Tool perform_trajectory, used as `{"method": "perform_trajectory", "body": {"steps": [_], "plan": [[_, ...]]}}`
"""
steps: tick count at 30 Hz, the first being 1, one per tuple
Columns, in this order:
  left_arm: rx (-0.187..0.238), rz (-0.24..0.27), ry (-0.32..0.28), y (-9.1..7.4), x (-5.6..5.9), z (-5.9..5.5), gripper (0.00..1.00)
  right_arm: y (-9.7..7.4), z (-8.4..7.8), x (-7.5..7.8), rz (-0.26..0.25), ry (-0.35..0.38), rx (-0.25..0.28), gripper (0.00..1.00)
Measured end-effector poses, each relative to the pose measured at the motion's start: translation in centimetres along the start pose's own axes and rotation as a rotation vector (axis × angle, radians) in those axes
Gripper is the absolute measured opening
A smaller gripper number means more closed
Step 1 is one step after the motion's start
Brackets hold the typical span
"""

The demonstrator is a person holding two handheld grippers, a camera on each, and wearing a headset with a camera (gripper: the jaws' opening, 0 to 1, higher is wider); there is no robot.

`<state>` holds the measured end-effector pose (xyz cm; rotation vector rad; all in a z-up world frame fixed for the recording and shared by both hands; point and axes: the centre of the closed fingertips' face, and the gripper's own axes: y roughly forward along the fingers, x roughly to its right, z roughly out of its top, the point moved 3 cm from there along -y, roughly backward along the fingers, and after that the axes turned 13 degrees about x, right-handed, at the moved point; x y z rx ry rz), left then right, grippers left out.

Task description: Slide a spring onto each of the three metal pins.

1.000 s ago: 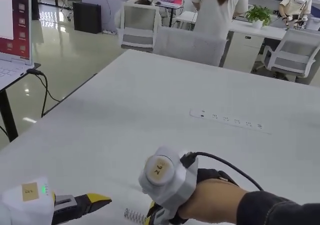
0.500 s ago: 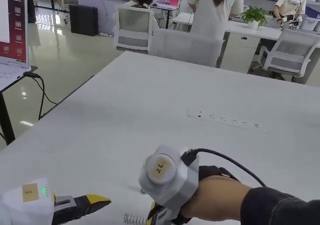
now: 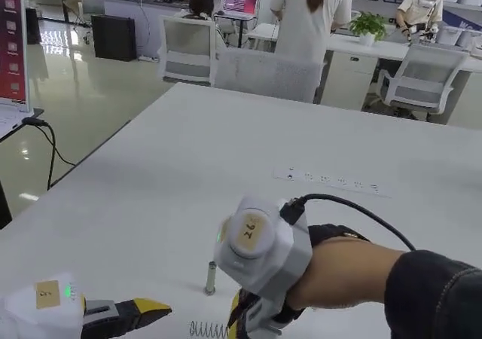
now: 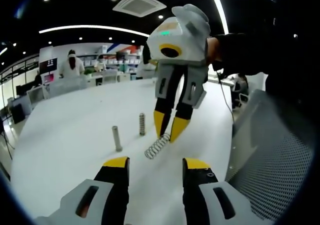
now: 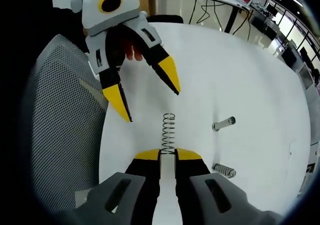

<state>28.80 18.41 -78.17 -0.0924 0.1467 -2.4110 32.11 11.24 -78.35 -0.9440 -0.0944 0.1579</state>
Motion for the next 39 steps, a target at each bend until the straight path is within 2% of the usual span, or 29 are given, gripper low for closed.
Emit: {"method": "perform_trajectory", "body": {"steps": [12, 28, 39], "plan": [[-0.004, -0.068, 0.049, 0.8, 1.4, 0.7, 0.26, -1.4, 0.7, -1.5, 0.038, -0.036, -0.014, 0.07], [0.003, -0.135, 0.081, 1.0, 2.6, 1.1, 0.05, -1.8, 0.8, -2.9, 0.109, -0.061, -0.047, 0.07], [-0.018, -0.138, 0.087, 1.1, 2.6, 0.9, 0.04, -2.6, 1.6, -2.9, 0.100, -0.074, -0.025, 0.07]]}}
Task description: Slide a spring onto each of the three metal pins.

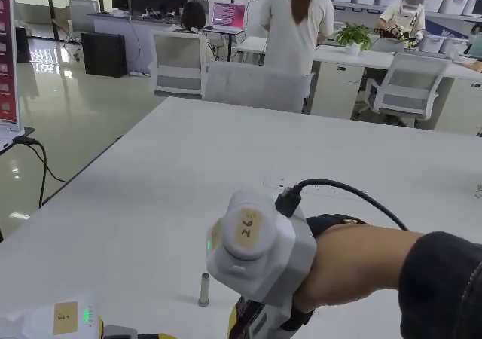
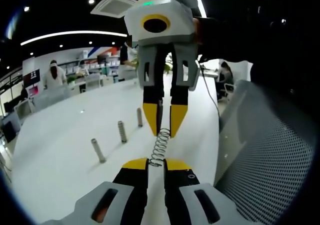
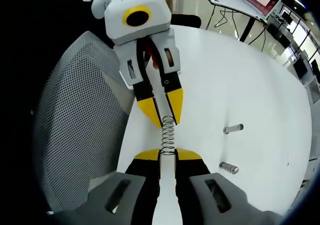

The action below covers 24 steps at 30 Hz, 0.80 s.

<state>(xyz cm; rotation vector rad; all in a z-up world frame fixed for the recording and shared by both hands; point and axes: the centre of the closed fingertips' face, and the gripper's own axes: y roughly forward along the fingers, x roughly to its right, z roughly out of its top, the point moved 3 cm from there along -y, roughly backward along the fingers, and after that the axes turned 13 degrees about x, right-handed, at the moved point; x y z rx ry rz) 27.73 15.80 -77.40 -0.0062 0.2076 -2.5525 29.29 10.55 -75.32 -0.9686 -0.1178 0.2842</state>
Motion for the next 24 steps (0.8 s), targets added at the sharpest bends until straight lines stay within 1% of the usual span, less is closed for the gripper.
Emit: {"method": "perform_trajectory", "body": {"steps": [4, 9, 18, 24], "plan": [[-0.001, 0.002, 0.000, 0.1, -0.1, 0.0, 0.04, -0.4, 0.5, 0.1, -0.012, -0.008, 0.015, 0.07], [-0.004, 0.005, 0.000, 0.1, 0.0, 0.0, 0.03, -0.8, 1.5, -0.1, -0.022, -0.016, 0.051, 0.07], [0.000, 0.011, -0.003, 0.1, 0.0, 0.0, 0.03, -0.9, 3.1, -0.1, -0.034, -0.028, 0.104, 0.07], [0.001, 0.009, -0.003, 0.3, 0.1, 0.0, 0.03, -0.7, 3.9, 0.0, -0.035, -0.029, 0.131, 0.07]]}}
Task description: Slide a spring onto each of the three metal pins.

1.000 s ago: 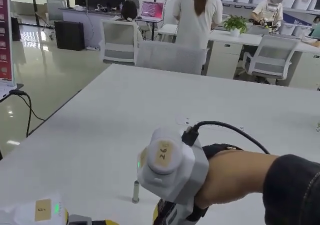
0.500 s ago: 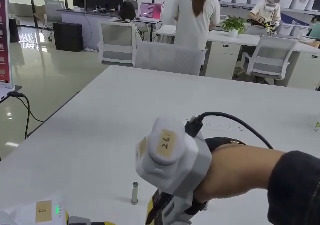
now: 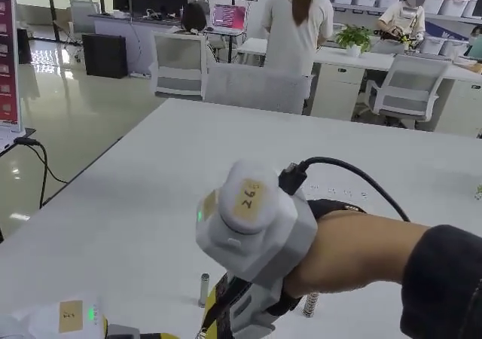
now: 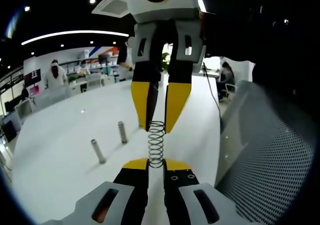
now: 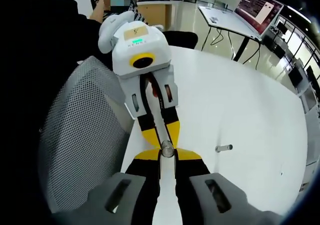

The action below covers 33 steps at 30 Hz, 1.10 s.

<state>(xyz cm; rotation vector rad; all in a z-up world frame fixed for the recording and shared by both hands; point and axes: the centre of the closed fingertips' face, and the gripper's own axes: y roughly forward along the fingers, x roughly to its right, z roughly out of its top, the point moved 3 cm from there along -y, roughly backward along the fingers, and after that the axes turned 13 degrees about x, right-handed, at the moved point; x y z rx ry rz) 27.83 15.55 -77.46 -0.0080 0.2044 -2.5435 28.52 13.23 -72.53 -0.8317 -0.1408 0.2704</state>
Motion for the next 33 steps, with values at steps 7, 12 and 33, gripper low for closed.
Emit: {"method": "perform_trajectory", "body": {"steps": [7, 12, 33], "plan": [[0.005, -0.009, -0.001, 0.41, 0.17, 0.11, 0.03, 0.29, 0.54, -0.02, 0.000, -0.004, 0.017, 0.07], [0.005, -0.010, -0.003, 0.53, 0.20, 0.11, 0.03, 0.38, 0.55, 0.04, -0.001, -0.004, 0.021, 0.07], [0.023, 0.024, -0.035, 0.35, -0.39, 0.06, 0.14, 0.06, 0.09, 0.63, -0.023, 0.006, 0.011, 0.07]]}}
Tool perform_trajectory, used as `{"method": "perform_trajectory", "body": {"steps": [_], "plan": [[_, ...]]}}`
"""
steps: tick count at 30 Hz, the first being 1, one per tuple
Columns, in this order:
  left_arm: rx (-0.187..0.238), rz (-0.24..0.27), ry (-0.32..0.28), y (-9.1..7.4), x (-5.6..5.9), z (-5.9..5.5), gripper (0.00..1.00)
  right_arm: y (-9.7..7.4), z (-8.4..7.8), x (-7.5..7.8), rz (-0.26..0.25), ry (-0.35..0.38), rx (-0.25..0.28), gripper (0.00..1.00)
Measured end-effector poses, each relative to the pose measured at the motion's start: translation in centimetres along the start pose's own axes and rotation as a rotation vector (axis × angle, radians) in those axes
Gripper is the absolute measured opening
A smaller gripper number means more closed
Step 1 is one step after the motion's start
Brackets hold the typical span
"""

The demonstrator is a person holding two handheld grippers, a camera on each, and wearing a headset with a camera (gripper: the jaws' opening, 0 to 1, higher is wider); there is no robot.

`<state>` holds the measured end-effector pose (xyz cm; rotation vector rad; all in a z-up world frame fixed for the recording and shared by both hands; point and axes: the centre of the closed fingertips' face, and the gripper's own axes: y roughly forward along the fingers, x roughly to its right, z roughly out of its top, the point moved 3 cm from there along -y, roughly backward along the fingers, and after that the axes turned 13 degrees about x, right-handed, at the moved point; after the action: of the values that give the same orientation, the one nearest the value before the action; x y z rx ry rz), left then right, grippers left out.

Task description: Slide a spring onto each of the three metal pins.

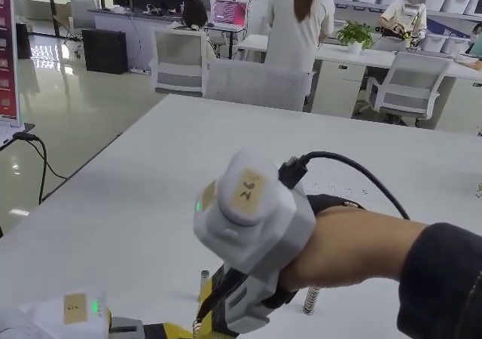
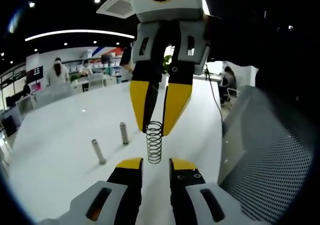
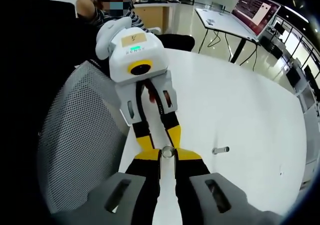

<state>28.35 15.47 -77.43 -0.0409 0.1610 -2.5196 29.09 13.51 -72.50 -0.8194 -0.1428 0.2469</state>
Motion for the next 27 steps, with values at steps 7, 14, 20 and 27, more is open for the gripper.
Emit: {"method": "perform_trajectory", "body": {"steps": [7, 14, 20, 27], "plan": [[0.010, 0.033, -0.016, -0.4, -0.6, 0.0, 0.22, -0.3, -0.3, 0.5, -0.016, 0.012, -0.002, 0.07], [0.021, 0.072, -0.029, -0.9, -1.3, 0.0, 0.30, -0.8, -0.4, 1.2, -0.037, 0.024, 0.003, 0.07], [0.033, 0.110, -0.042, -1.4, -2.1, 0.0, 0.37, -1.3, -0.4, 1.9, -0.063, 0.036, 0.012, 0.07], [0.038, 0.134, -0.050, -1.7, -2.4, -0.1, 0.43, -1.8, -0.5, 2.7, -0.092, 0.047, 0.016, 0.07]]}}
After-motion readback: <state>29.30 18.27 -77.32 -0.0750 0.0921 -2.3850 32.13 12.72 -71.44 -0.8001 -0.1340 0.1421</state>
